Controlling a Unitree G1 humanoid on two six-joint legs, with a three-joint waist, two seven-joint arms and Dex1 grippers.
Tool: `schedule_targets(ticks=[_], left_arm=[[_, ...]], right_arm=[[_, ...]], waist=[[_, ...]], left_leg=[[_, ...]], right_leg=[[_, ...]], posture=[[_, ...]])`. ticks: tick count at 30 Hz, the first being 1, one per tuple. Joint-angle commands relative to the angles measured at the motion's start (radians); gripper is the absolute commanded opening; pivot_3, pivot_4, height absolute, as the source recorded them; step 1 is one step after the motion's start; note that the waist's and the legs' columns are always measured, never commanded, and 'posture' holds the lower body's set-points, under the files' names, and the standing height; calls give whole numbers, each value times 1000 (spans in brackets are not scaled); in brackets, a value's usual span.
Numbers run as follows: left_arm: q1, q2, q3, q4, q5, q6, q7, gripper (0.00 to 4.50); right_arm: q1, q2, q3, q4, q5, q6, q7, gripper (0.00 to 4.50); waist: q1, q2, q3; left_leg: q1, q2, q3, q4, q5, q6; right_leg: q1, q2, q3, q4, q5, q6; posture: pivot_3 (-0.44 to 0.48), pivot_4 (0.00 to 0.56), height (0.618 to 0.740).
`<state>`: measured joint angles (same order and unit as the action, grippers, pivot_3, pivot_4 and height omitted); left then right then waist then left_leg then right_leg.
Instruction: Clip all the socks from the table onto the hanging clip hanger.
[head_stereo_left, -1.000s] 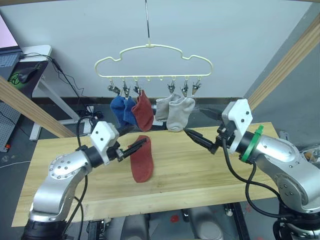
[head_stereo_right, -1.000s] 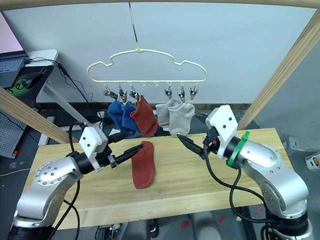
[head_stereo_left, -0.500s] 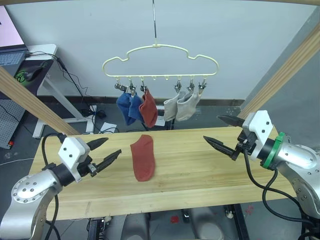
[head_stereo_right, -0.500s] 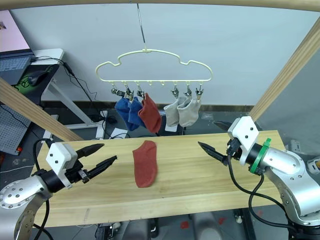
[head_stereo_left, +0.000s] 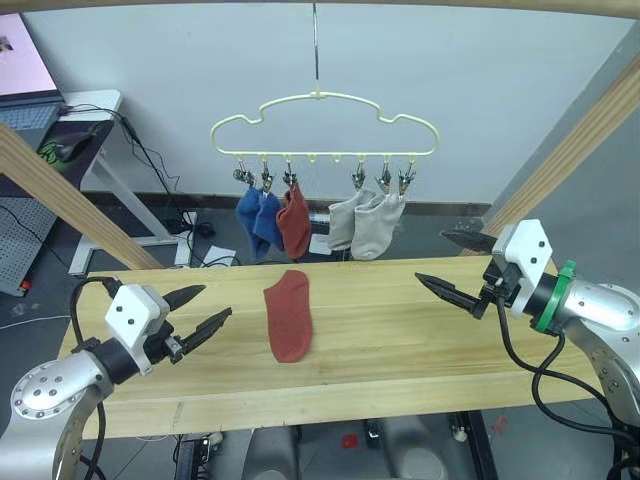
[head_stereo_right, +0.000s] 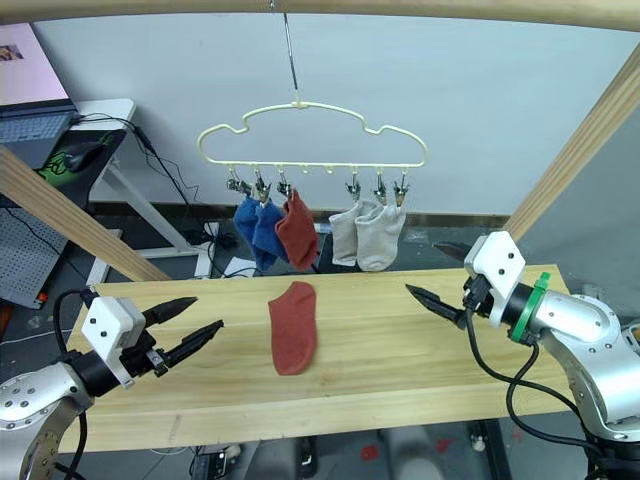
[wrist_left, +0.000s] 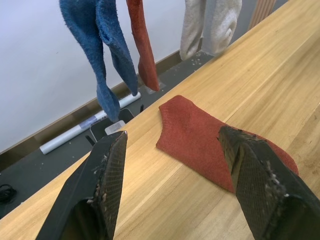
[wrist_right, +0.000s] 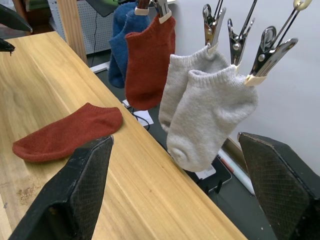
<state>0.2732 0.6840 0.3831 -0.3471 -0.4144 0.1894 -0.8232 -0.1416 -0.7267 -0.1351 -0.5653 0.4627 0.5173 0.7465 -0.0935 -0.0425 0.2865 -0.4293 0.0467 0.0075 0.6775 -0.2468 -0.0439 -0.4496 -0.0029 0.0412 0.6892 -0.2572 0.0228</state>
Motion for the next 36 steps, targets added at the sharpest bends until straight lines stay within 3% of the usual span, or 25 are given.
schedule_targets(ticks=[1,9,36], left_arm=[[16,-7,24,-37,6,-16,17,3126],[17,-14,10,-32,31,-41,37,3126],[22,-34,-18,-86,32,-70,28,3126]], right_arm=[[-15,-13,-12,0,-6,-35,15,4172],[-8,-16,-7,37,-33,-81,29,4172],[-1,18,29,23,-69,-33,-64,4172]], waist=[[4,0,-4],[8,0,-14],[9,-1,-21]], left_leg=[[0,0,0,0,0,0],[12,0,4,0,0,0],[13,0,4,0,0,0]], right_leg=[[0,0,0,0,0,0],[11,1,1,-1,-1,2],[11,1,2,0,-1,1]], posture=[[-113,214,736],[-107,205,736],[-98,223,736]])
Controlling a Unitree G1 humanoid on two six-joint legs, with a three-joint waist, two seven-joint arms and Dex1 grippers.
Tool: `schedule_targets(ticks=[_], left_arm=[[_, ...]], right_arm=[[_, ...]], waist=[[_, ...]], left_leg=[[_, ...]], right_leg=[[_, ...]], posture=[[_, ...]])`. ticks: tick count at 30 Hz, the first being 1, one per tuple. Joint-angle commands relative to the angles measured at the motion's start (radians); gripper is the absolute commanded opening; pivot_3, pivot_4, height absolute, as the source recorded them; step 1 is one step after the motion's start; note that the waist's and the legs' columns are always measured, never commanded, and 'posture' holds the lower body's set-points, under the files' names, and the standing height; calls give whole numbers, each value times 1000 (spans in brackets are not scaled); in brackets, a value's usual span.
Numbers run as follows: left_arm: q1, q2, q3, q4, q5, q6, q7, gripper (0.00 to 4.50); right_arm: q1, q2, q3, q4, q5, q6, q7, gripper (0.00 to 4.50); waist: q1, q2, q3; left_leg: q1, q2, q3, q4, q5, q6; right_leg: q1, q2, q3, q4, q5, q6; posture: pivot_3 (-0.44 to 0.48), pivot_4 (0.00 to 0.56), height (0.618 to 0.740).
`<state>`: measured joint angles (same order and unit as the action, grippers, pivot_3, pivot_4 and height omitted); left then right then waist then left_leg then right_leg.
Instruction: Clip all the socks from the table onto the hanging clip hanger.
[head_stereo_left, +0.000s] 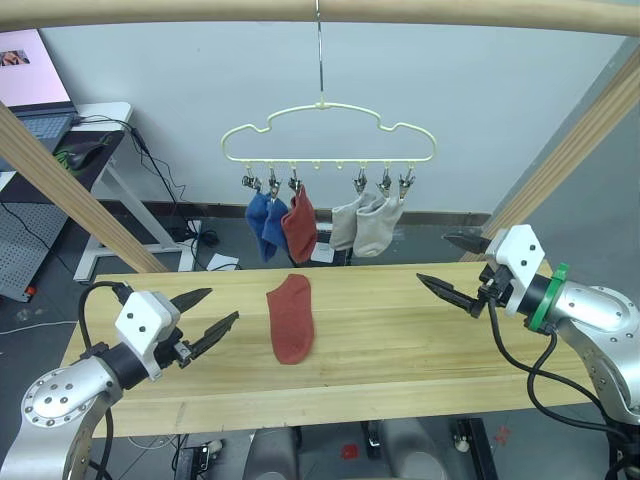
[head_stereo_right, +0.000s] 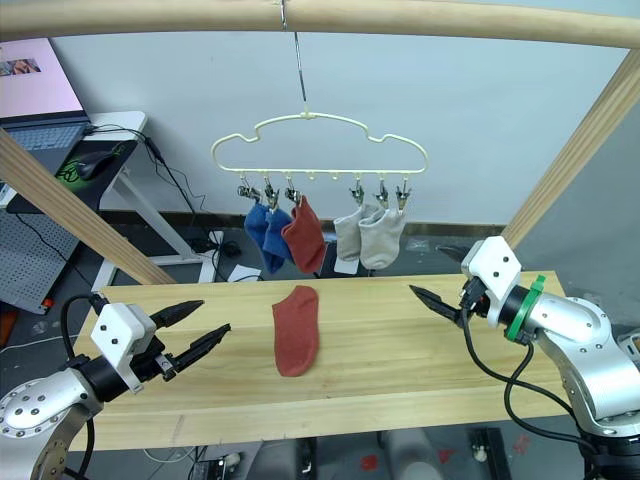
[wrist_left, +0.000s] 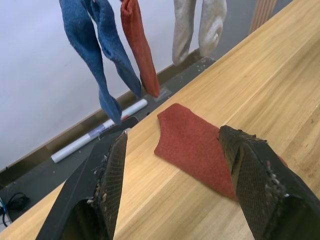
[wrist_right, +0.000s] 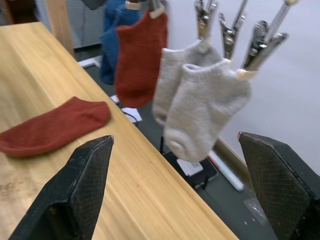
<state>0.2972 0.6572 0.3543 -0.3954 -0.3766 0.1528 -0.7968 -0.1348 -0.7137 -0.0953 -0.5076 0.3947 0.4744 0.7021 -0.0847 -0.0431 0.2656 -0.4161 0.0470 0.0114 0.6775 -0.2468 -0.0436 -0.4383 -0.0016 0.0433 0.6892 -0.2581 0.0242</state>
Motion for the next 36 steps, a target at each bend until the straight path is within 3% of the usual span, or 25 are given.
schedule_targets(ticks=[1,9,23,26,28,36], left_arm=[[-2,-7,12,-39,-8,-37,0,3126],[-12,-2,6,-51,-48,-20,-10,3126],[-125,14,-57,-90,-98,43,-27,3126],[-132,16,-60,-88,-100,42,-30,3158],[-134,14,-61,-85,-100,41,-29,3158],[-146,12,-61,-80,-107,36,-33,3158]], right_arm=[[-7,6,-9,-35,-3,12,-25,4172],[-18,35,1,-42,-10,30,-60,4172],[-122,208,34,-26,-39,133,-263,4172],[-131,224,40,-22,-48,141,-280,3550],[-135,228,44,-21,-52,145,-283,2885],[-158,250,59,-10,-71,151,-304,2885]], waist=[[0,0,0],[0,0,0],[0,1,1],[1,1,1],[1,1,1],[1,1,1]], left_leg=[[0,0,0,0,0,0],[0,0,0,0,0,0],[0,0,-1,0,0,0],[0,0,-1,0,0,0],[0,0,-1,0,0,0],[0,0,-2,-1,0,0]], right_leg=[[0,0,0,0,0,0],[0,0,0,0,0,0],[0,0,1,0,0,0],[0,0,1,0,0,0],[0,0,1,-1,0,0],[0,0,1,-1,0,1]], posture=[[-98,226,736],[-98,245,736],[-113,262,736],[-113,261,736],[-111,259,736],[-108,255,736]])
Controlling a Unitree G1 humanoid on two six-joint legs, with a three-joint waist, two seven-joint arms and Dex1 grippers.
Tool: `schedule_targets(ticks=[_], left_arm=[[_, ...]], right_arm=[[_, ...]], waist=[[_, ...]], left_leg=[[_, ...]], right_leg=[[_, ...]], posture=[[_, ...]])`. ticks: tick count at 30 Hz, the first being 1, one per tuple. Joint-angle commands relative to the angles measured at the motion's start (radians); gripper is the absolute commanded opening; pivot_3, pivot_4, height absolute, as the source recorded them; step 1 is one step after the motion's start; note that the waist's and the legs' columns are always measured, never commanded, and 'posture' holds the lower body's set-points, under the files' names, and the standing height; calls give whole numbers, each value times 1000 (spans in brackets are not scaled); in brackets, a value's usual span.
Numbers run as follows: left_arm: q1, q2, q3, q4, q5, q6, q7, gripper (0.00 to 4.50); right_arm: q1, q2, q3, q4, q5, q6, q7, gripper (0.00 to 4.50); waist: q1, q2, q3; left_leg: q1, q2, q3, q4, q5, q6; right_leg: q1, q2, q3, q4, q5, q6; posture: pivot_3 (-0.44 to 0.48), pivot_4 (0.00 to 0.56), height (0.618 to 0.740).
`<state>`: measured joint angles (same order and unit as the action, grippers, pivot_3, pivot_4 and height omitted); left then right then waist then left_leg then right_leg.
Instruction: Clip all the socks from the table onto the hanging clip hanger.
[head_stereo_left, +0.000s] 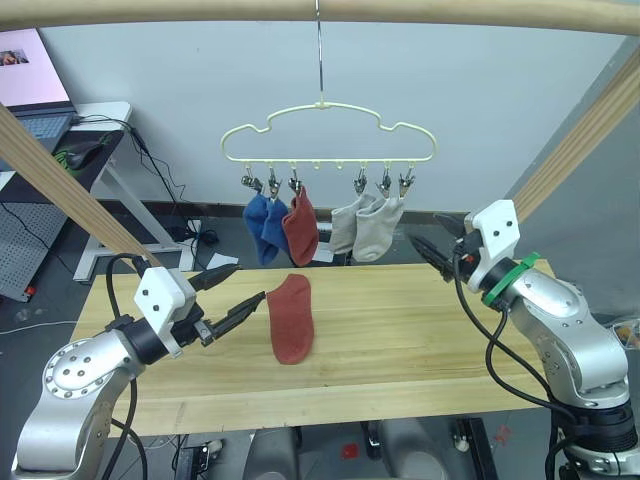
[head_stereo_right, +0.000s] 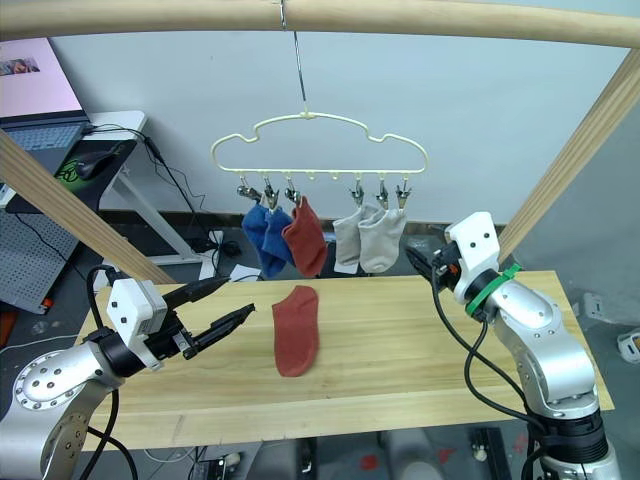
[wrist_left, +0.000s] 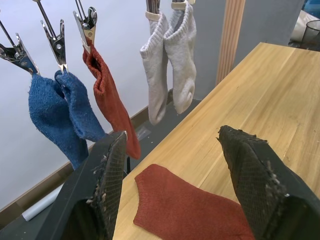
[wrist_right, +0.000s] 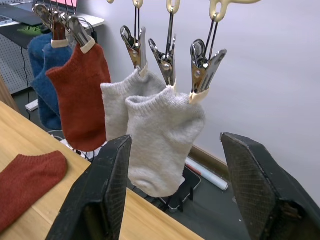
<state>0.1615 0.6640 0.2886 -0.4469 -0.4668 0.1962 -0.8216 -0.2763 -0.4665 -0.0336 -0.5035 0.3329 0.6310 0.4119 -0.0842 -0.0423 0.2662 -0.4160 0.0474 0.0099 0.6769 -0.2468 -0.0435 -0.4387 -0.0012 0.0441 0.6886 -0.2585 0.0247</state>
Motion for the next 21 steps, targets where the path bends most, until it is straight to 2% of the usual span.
schedule_targets(ticks=[1,15,16,21], left_arm=[[-12,6,4,-28,-17,-8,-9,3158],[-90,-12,-29,-55,-57,19,1,3158],[-97,-14,-34,-60,-62,24,4,3158],[-137,-19,-57,-61,-63,34,13,3158]], right_arm=[[-18,6,-2,-12,-13,-6,-17,2885],[-49,57,7,15,-37,-10,-50,2885],[-49,59,9,14,-38,-10,-50,2509],[-59,70,18,17,-44,-8,-58,2509]], waist=[[0,0,0],[0,0,0],[0,0,0],[0,0,0]], left_leg=[[0,0,0,0,0,0],[0,0,0,-1,0,0],[-1,0,0,-1,0,0],[-1,0,0,-1,0,0]], right_leg=[[0,0,0,0,0,0],[0,0,0,-1,0,0],[0,0,0,-1,0,0],[0,0,0,-2,0,0]], posture=[[-108,255,736],[-110,253,736],[-110,253,736],[-115,254,736]])
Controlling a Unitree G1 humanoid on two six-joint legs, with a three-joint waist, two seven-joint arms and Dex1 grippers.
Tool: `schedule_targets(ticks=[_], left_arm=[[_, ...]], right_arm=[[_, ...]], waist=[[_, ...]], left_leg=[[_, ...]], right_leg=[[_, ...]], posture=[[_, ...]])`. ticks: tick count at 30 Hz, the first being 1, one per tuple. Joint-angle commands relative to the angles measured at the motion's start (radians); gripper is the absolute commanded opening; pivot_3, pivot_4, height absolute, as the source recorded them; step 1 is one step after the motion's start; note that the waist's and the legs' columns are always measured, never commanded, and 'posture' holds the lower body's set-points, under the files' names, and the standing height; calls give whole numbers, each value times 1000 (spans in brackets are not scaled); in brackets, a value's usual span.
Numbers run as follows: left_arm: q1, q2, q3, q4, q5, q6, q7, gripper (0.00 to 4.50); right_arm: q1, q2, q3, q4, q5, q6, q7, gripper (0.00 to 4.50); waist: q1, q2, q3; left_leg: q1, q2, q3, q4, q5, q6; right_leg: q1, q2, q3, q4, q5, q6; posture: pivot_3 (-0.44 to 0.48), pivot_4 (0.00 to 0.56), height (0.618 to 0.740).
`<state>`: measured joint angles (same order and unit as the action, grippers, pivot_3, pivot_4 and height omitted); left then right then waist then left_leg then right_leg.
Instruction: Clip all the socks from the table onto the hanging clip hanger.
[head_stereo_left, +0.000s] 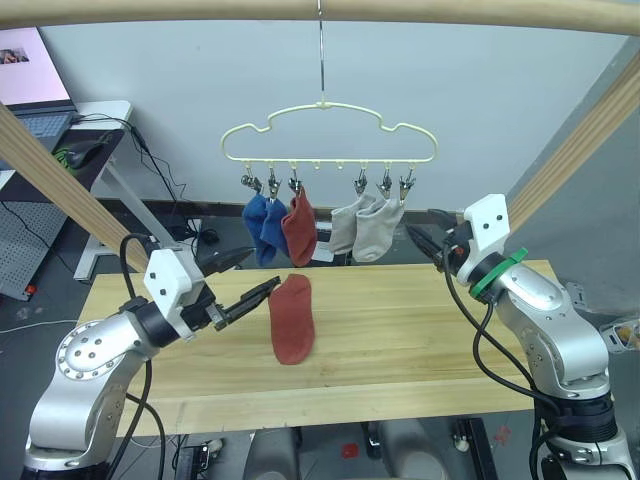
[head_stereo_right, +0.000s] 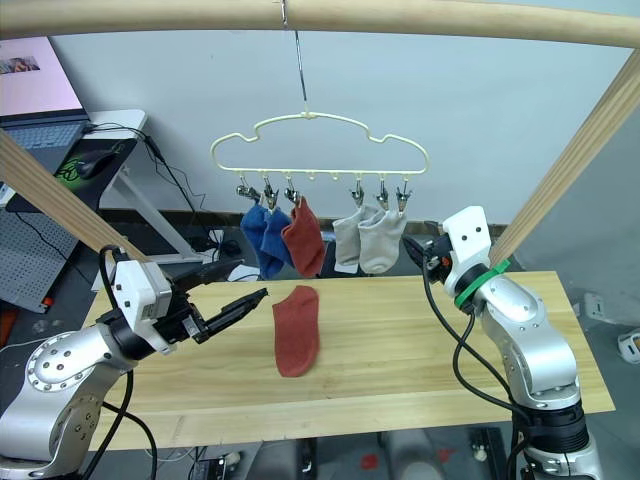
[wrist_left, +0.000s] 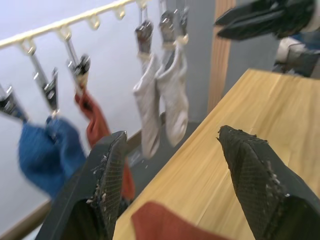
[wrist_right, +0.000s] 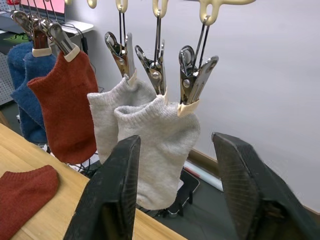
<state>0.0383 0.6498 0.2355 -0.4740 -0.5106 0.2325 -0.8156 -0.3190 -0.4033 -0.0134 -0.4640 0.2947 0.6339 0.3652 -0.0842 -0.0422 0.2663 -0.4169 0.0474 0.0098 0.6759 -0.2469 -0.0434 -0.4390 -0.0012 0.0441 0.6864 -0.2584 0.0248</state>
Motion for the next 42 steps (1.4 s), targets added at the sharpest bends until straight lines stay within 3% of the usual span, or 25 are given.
schedule_targets(ticks=[1,18,42], left_arm=[[-20,-6,-7,-31,-19,0,7,3158],[-75,-14,-41,-9,-11,5,0,3158],[-86,-13,-54,-5,-1,14,3,3158]], right_arm=[[-23,12,0,-19,-8,-9,-16,2509],[-154,177,28,92,-68,39,-175,2509],[-233,272,57,200,-224,-68,-272,2509]], waist=[[-1,0,0],[-3,0,0],[-2,0,0]], left_leg=[[0,0,0,0,0,0],[-1,0,0,-1,0,0],[0,0,-1,-12,0,0]], right_leg=[[0,0,0,0,0,0],[0,0,0,-2,0,-1],[-2,0,-1,-6,3,-4]], posture=[[-115,254,736],[-116,250,736],[-110,251,736]])
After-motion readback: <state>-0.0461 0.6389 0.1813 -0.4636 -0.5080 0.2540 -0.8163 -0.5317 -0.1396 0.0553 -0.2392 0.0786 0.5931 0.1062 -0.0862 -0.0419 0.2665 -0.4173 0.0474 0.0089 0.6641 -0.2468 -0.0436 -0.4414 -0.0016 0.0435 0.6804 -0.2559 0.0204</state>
